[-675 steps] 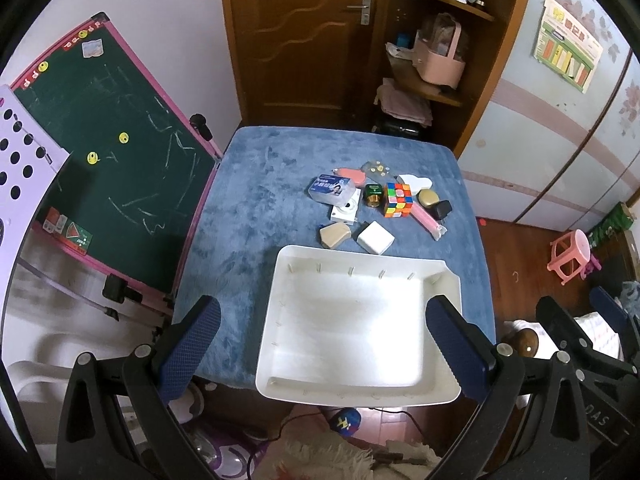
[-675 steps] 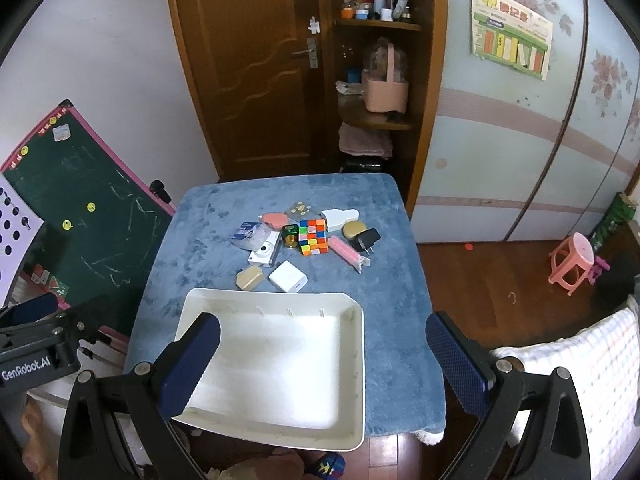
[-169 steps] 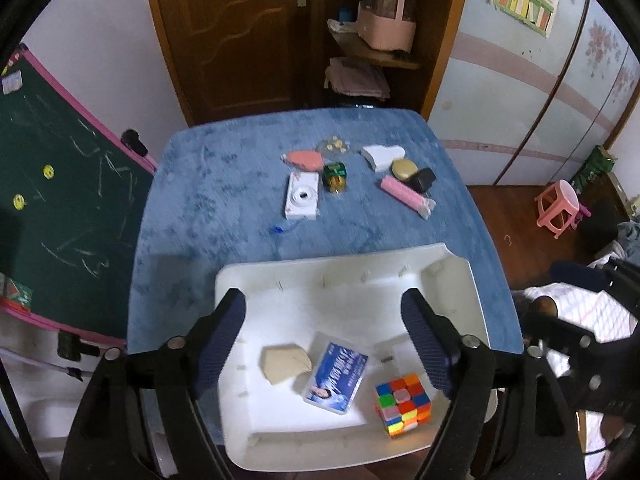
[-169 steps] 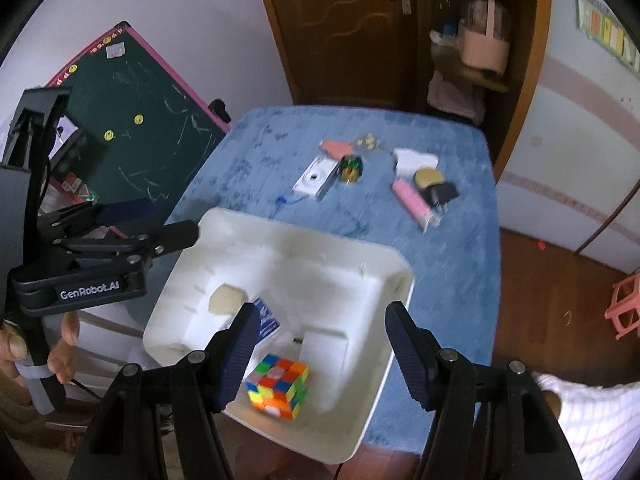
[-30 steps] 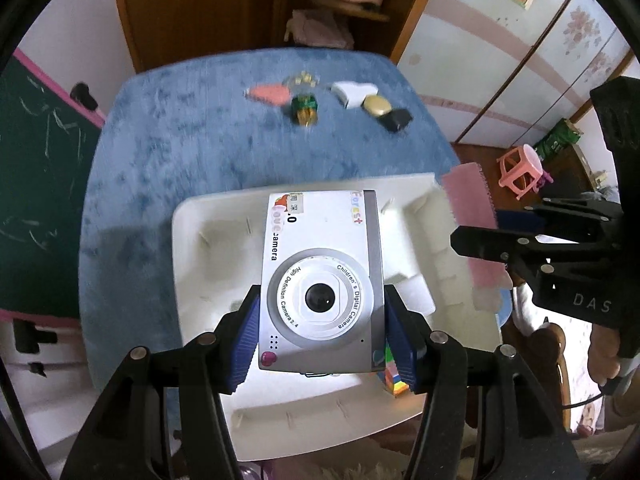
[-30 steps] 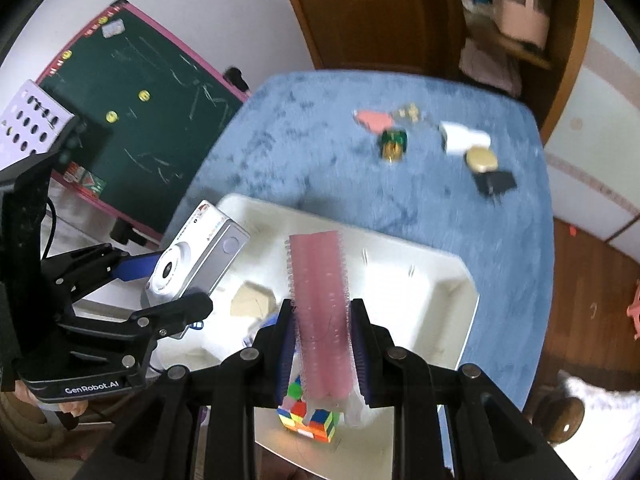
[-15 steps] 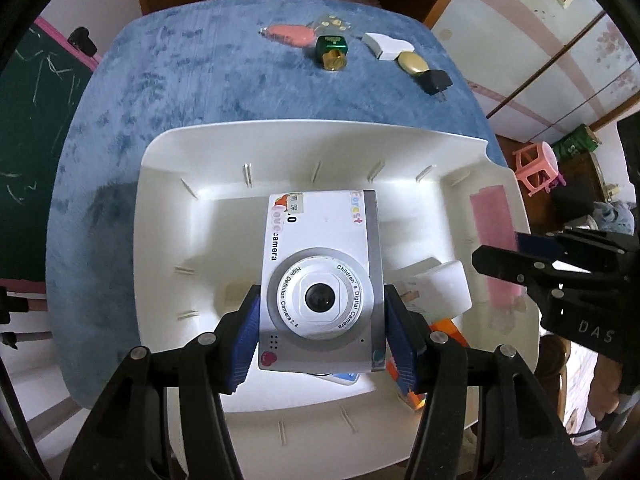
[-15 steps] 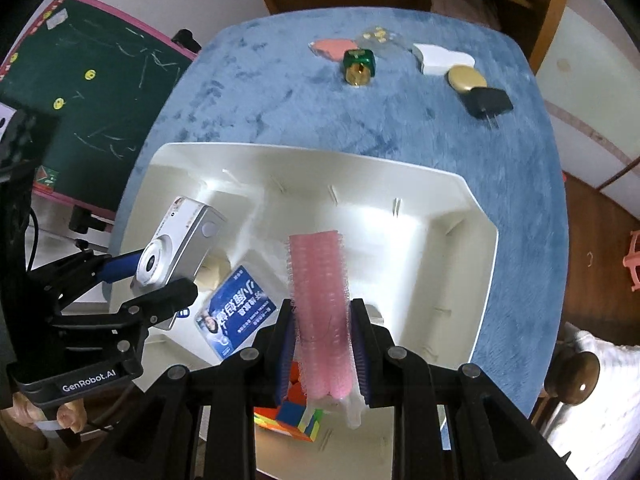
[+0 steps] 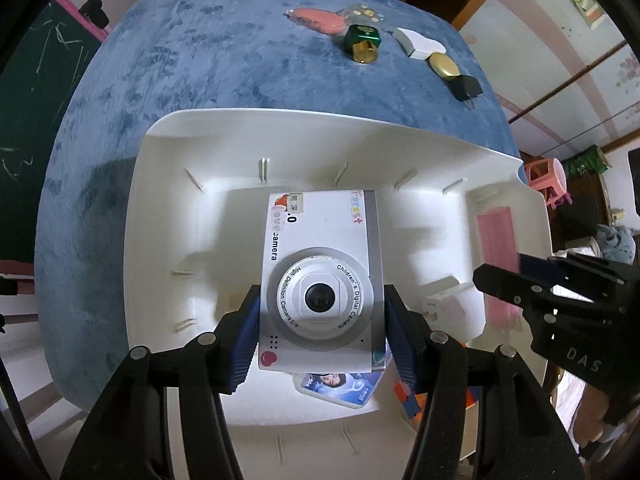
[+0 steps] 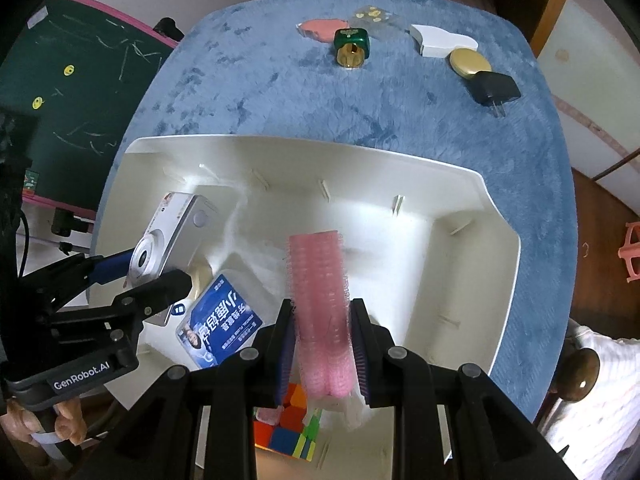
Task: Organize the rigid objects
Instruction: 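Carry the white toy and pink roller into the tray and open both tools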
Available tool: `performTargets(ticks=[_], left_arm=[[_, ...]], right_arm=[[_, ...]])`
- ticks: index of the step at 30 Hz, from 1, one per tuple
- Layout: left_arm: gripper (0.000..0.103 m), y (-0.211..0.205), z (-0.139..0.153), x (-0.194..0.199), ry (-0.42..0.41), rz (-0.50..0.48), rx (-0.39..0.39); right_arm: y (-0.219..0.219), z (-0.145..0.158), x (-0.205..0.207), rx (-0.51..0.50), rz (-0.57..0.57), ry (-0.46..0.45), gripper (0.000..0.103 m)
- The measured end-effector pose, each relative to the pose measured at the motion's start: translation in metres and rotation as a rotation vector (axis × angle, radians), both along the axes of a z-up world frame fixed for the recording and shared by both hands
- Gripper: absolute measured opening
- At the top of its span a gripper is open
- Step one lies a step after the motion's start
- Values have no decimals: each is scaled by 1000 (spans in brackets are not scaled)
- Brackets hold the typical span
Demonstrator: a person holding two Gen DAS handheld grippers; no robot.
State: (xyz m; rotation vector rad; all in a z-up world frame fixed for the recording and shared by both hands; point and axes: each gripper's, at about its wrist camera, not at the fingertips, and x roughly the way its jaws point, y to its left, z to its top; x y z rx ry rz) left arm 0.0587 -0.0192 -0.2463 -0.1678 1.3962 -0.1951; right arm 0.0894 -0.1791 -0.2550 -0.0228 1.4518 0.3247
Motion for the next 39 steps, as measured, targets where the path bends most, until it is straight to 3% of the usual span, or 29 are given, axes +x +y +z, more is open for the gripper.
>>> performTargets(ticks=[24, 25, 28, 29, 39], left_arm=[[62, 4, -15, 28, 61, 96, -3], [62, 4, -14, 29, 57, 100, 3], [66, 1, -6, 30, 30, 92, 16], [66, 0, -2, 31, 18, 87, 24], [76, -6, 27, 30, -45, 50, 60]], right_arm=[[11, -15, 9, -18, -12, 41, 29], [11, -15, 9, -16, -13, 42, 31], [8, -10, 9, 7, -26, 31, 55], [8, -8, 9, 12, -31, 21, 59], [7, 15, 7, 4, -7, -48, 59]])
